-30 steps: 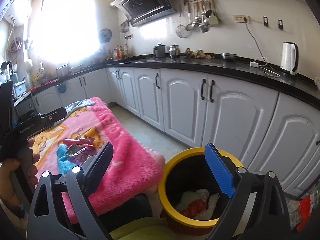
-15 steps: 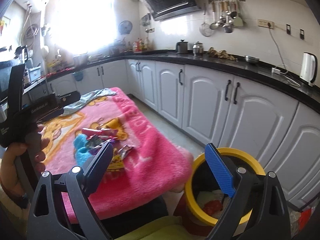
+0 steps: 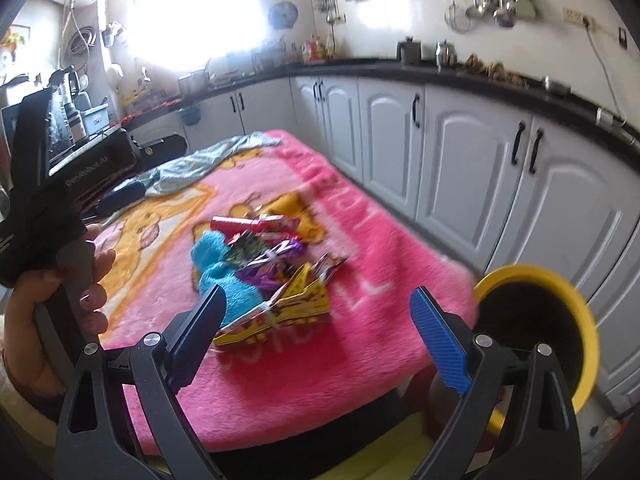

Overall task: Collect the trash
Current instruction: 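Grasp the blue scrubber with the left tool while the right tool grasps the yellow snack packet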

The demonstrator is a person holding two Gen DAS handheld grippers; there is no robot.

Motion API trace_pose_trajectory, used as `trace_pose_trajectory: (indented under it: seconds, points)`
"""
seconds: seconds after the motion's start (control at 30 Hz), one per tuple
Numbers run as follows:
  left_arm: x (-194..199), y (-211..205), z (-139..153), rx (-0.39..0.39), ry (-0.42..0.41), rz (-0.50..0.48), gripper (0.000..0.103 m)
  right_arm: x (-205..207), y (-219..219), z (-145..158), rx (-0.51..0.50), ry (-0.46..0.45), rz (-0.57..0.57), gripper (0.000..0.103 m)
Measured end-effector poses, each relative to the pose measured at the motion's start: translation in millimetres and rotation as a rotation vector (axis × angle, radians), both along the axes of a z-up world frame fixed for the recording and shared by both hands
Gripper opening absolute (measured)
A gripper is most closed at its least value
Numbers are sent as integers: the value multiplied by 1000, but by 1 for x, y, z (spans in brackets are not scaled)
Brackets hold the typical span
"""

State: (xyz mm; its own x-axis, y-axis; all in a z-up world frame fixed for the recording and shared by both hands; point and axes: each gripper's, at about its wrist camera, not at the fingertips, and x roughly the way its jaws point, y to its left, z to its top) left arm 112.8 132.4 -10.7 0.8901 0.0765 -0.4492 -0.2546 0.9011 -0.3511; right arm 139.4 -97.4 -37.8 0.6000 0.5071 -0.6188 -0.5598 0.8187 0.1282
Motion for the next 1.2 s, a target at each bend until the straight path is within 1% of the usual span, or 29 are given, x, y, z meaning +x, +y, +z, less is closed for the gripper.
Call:
trace_pose_trajectory:
  seconds: [0.1,0.23,0.4,0.5,0.57,0.7,0.77,0.8,0.87,0.93,0.97,1.0,1.03,1.07,1.1,1.13,1.17,1.2]
  points:
    - [0,7,-7,0,17,17,92,3,15,-10,-8,36,4,90]
    - [1,20,-21,-12,48,50,92,11,29,-27,-1,110,-10,90]
    - [2,38,-43,-64,90,86,92,26,38,-50,26,245,-49,90]
    - [3,50,-59,-139,119,95,92,36,38,-63,55,327,-79,90]
    - [5,58,-72,-204,139,92,92,40,37,-68,77,366,-93,88]
    - [8,67,-92,-315,170,92,92,50,38,-78,111,441,-105,80]
    - [10,69,-99,-363,179,92,90,55,38,-82,132,478,-109,75]
    - [12,71,-103,-386,183,93,88,57,38,-84,139,491,-111,72]
    - [14,74,-111,-436,193,100,85,62,38,-86,165,519,-110,70]
    - [16,76,-120,-478,203,100,76,65,39,-87,185,527,-102,60]
    - [17,76,-123,-492,209,100,74,65,40,-86,194,529,-92,57]
    - [18,77,-126,-500,215,104,67,64,41,-86,203,530,-77,51]
    - [18,77,-128,-498,219,111,63,63,41,-85,209,532,-67,47]
    - [19,78,-129,-496,218,114,63,63,42,-84,213,532,-61,45]
    - [19,78,-129,-496,216,113,56,62,41,-84,217,530,-53,41]
    - [19,78,-129,-496,219,114,45,61,40,-83,221,529,-51,39]
    - [19,79,-130,-503,217,113,40,61,38,-83,227,529,-52,38]
    - [18,79,-131,-511,212,107,33,60,36,-82,231,530,-51,37]
